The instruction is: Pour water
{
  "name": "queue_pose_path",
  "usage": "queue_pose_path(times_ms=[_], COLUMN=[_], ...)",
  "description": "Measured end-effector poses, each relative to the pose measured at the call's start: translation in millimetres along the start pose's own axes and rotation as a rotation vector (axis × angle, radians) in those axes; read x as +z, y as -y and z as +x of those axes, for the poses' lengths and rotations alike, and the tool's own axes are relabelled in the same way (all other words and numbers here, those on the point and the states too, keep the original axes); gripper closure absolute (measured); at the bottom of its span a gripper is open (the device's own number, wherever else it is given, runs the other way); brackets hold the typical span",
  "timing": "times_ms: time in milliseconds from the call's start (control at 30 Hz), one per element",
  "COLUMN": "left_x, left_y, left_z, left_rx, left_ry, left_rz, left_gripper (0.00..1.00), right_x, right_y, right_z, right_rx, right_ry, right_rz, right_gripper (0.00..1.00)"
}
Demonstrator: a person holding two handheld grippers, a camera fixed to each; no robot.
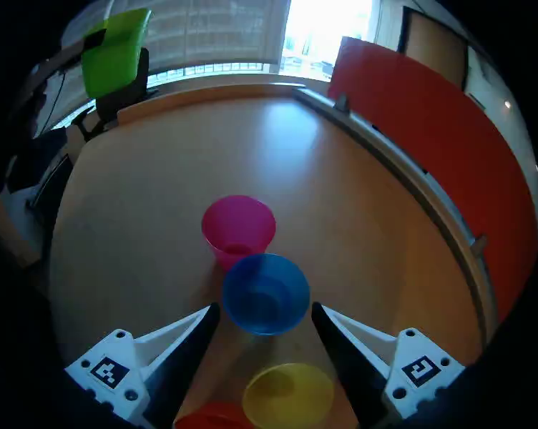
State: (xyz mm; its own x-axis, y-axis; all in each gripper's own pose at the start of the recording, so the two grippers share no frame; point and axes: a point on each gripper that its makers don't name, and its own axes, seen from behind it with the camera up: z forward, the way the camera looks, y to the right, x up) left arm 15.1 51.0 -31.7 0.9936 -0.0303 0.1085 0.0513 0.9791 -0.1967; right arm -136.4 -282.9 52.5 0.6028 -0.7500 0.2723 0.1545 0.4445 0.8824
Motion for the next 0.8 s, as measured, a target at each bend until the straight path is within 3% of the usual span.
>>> queue_pose_path(times_ms=[367,800], left_x=[0.4,-0.5], left_y=[0.6,4.8], left_z=[-4,-4], left_rx=[-0.005,-0.015], left_ry=[0.001,0.0], left_rz=[-0.003,-0.002], left_gripper=[0.15,0.15], right_x=[10.3,21.8], right_y=[-1,2], right_z=[-6,-3], right_rx=[0.012,0.062], right_ry=[0.109,0.161], right_rz=[0.004,0.027], right_gripper=[0.0,0.0])
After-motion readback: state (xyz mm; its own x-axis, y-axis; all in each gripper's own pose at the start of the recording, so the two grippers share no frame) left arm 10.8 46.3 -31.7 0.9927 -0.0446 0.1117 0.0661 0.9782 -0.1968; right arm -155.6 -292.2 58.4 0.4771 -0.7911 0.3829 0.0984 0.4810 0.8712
